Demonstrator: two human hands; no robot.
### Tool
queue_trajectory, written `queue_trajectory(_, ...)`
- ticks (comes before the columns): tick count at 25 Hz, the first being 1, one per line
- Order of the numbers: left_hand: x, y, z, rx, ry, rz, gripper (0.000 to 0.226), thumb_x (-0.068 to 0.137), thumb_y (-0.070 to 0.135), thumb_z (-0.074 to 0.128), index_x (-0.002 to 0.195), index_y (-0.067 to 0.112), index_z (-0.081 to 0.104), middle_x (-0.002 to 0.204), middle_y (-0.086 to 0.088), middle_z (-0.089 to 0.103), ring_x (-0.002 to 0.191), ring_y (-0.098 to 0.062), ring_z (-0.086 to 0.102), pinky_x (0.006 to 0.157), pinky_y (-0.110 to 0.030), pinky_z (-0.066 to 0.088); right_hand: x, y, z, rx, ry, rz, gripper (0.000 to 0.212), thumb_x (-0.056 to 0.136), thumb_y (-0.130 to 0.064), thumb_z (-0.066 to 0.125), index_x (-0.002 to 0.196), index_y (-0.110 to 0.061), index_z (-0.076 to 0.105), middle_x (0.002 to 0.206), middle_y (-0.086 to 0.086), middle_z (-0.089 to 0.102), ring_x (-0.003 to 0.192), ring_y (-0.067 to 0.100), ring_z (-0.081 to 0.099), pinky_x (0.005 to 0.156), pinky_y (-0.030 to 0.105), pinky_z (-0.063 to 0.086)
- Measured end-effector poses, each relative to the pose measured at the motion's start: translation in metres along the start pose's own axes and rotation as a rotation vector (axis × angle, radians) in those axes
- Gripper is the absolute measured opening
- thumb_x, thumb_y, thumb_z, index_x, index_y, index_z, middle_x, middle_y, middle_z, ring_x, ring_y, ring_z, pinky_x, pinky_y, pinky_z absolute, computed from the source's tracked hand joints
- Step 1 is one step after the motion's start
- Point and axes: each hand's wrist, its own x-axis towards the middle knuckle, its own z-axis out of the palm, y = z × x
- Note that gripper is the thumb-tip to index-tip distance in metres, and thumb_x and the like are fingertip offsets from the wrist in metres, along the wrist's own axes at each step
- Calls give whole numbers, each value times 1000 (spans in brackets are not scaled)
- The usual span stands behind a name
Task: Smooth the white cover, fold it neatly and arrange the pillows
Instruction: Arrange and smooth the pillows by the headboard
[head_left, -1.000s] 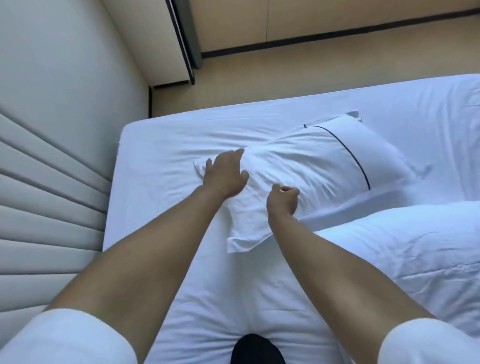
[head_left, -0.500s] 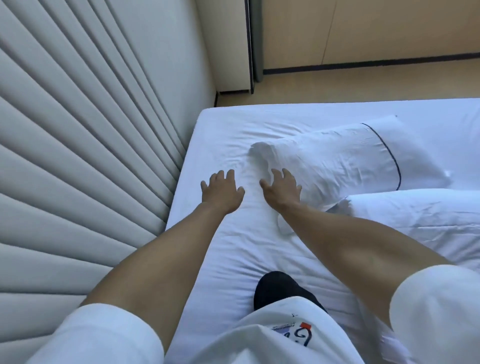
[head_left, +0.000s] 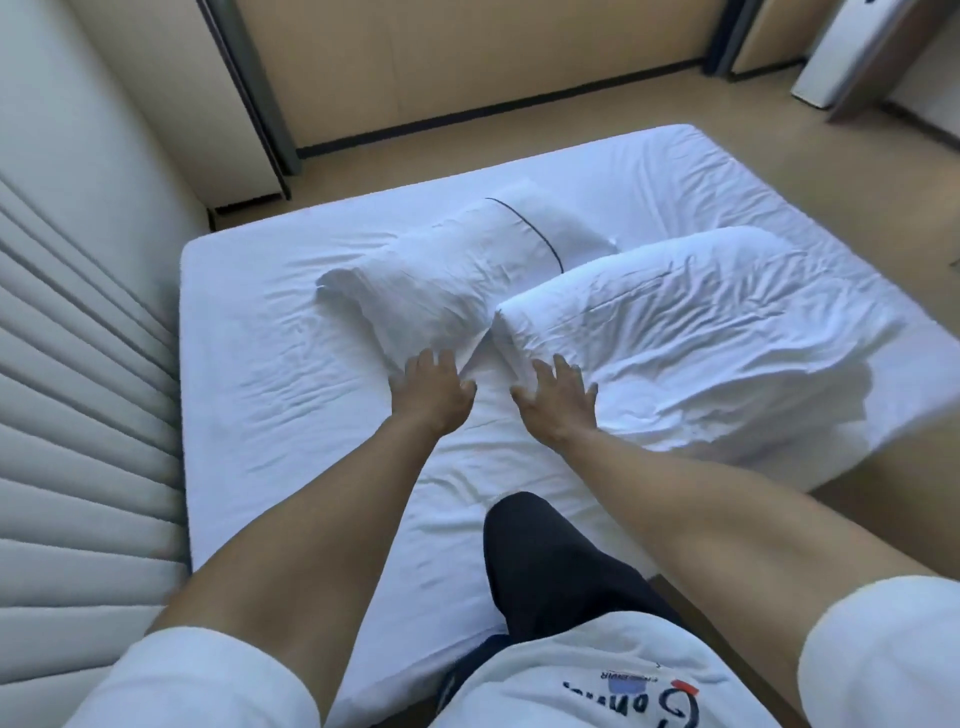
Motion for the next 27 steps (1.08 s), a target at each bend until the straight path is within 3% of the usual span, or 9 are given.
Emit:
queue_trajectory(8,31,178,85,68,-139,176,56,101,47,41,147,15,37,153,-12,39,143,-32,33,114,-55,26,-1,178,-56,150,51,293,63,102,-50,38,158,-22,28,171,5,8,157,28,1,125,55,2)
queue_trajectory(12,72,289,131,105,-143,238,61,102,48,42,151,14,33,156,-11,36,146,-31,28,117,-54,23,45,278,-92,154,55,274,61,101,-47,41,156,-23,30,170,7,11,155,30,7,124,56,6)
queue_trajectory(16,100,393,190,98,-213,176,65,99,52,47,150,14,34,156,-11,35,147,-29,27,118,-51,24,98,376,-132,96,-64,237,64,101,-44,44,159,-24,25,171,5,5,157,31,3,125,55,3)
queue_trajectory(20,86,436,226,170,-297,175,55,95,49,50,139,16,45,143,-10,46,139,-30,36,113,-51,29,128,427,-168,-41,-178,180,65,101,-44,44,159,-23,25,170,7,9,156,31,6,124,56,7)
queue_trajectory(25,95,440,240,183,-311,143,49,100,51,39,133,19,57,134,-8,54,126,-30,45,98,-44,39,173,429,-191,-106,-165,20,63,103,-44,42,160,-23,24,171,5,7,157,29,2,125,53,4)
queue_trajectory(27,105,444,245,149,-318,47,52,102,55,32,126,18,60,128,-9,56,120,-30,49,92,-43,42,194,427,-190,-125,-181,-68,63,104,-45,40,161,-23,22,171,6,5,157,29,0,125,52,1)
